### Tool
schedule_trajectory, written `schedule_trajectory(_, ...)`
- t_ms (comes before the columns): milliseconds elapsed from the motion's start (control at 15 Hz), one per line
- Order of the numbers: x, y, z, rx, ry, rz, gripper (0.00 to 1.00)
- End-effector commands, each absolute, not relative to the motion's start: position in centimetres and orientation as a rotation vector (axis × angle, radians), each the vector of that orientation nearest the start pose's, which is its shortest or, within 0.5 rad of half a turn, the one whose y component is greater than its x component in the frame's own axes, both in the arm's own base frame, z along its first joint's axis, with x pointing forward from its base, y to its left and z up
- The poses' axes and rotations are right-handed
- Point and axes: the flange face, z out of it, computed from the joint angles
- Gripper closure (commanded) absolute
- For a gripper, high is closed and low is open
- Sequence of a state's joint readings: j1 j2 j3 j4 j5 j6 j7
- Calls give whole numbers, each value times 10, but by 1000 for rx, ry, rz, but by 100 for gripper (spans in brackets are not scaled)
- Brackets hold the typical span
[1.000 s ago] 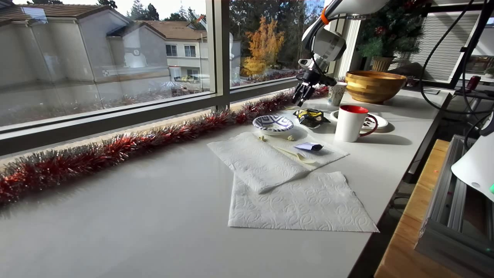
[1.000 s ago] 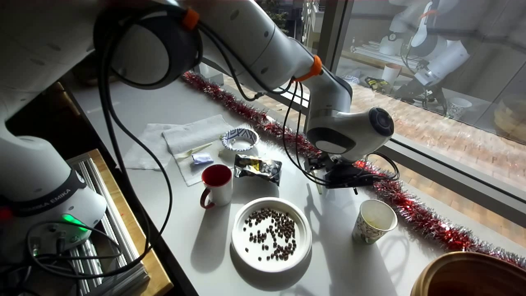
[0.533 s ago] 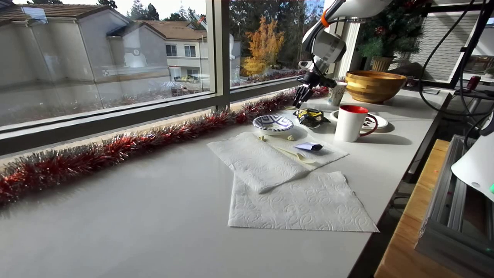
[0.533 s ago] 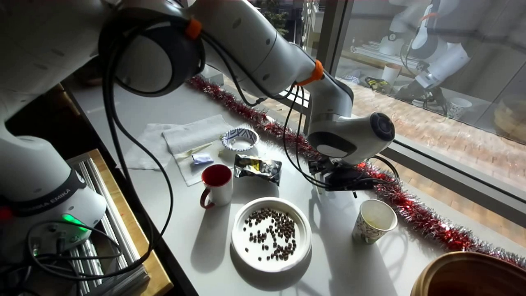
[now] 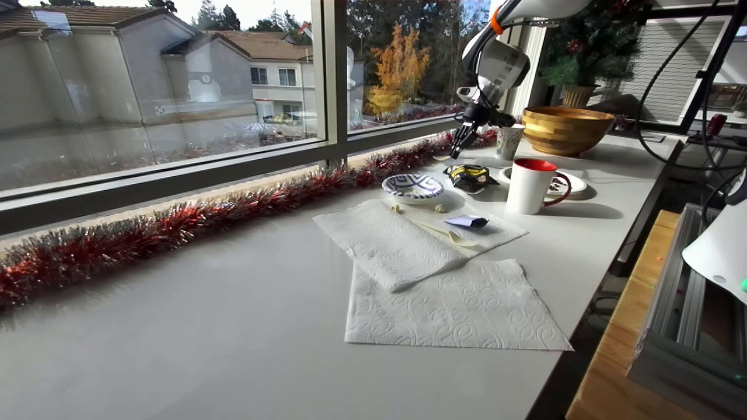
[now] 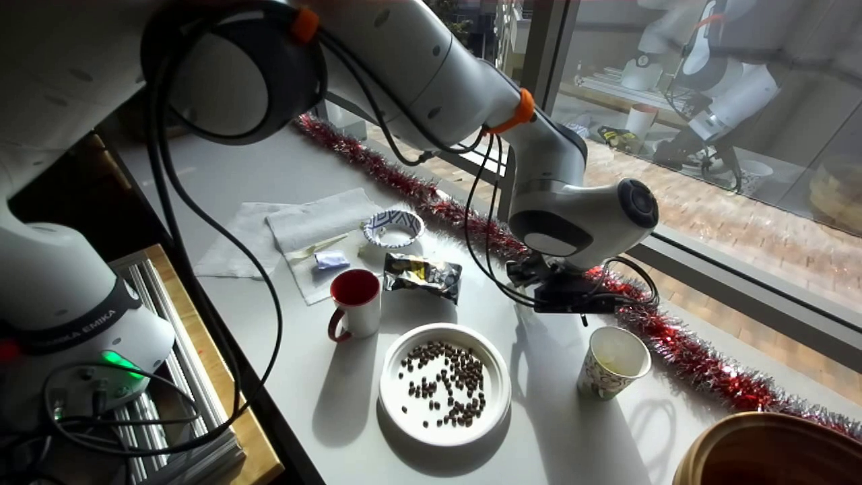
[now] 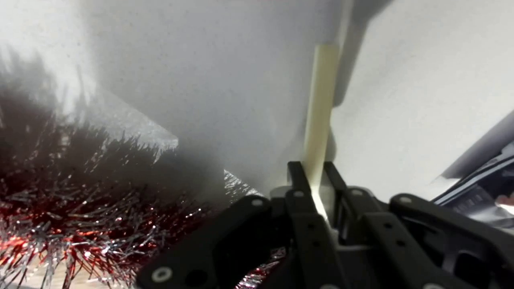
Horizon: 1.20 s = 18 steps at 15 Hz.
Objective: Using the spoon, move one object from the plate to the left, to the cup
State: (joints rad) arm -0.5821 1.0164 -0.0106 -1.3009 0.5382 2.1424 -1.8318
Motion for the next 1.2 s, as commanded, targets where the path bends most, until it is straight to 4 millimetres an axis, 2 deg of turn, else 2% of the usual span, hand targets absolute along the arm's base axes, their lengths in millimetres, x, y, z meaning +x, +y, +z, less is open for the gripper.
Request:
schedule_trajectory(0,588,-366,159,-2455,-1286,-397,97)
schedule_trajectory(200,580,-341,190,-2398,-1402,-328,97)
schedule_trajectory(400,579,-301,210,-2363,-1537,-215,97)
schedule_trajectory(733,576,-210,225,-2297,-1730,-61,97)
schedule_trajectory(1000,585,-138,229,-2300,-1826,-68,97)
schedule_trajectory(1067,596,-159,219,-2279,-1791,-85,86)
schedule_trajectory(1133,596,-144,221,-2277,-1804,-85,86)
